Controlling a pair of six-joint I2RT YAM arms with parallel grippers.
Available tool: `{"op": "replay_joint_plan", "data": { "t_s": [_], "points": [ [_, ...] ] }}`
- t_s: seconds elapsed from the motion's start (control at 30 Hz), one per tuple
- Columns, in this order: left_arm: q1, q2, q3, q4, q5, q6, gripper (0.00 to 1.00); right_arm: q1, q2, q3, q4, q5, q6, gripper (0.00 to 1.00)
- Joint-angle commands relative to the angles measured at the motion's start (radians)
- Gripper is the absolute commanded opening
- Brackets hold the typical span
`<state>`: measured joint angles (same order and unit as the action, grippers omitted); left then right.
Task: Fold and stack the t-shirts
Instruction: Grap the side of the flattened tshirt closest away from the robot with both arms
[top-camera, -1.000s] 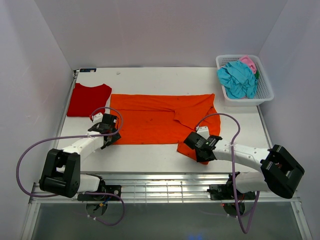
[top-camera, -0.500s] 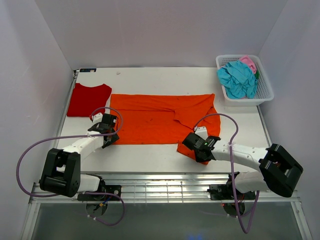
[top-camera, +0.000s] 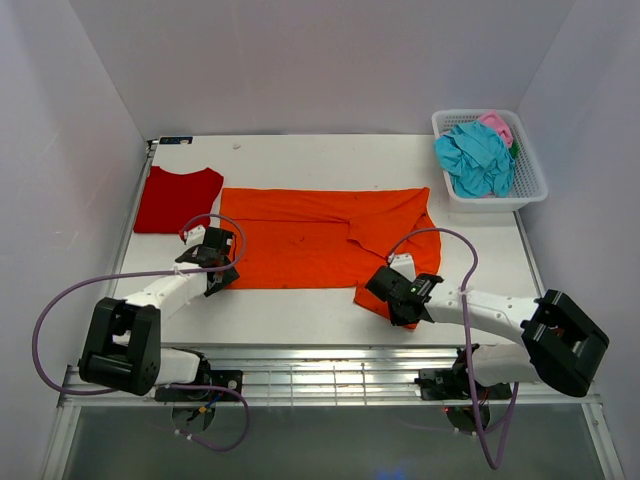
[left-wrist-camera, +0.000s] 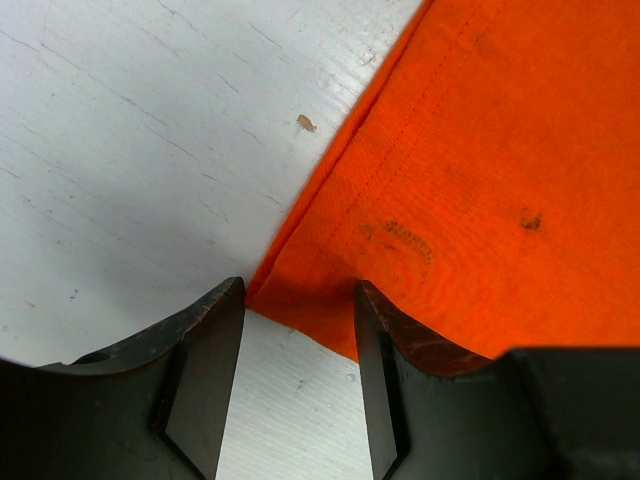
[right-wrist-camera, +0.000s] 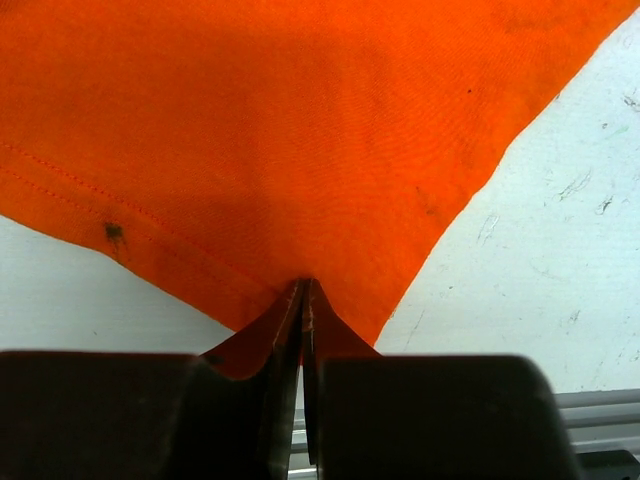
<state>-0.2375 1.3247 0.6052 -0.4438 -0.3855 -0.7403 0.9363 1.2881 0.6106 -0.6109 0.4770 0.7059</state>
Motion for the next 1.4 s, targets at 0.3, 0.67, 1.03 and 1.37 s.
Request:
{"op": "replay_joint_plan", "data": {
  "t_s": [0.3,0.67,1.03,1.37],
  "points": [
    [0.003,-0.041,0.019,0.011,0.034,0.005,0.61,0.027,-0.101,0.034,-0.158,-0.008,0.07,0.36],
    [0.003,-0.041,0.019,0.014,0.034,0.009,0.62,0.052,-0.127,-0.041,-0.104,-0.083,0.101,0.42],
    [0.003,-0.055,0.018,0.014,0.033,0.009,0.61,0.064,-0.032,-0.086,-0.053,-0.081,0.121,0.4],
    [0.003,-0.053,0.019,0.011,0.02,0.01,0.61,0.068,-0.019,-0.055,-0.108,-0.038,0.133,0.11]
  ]
}}
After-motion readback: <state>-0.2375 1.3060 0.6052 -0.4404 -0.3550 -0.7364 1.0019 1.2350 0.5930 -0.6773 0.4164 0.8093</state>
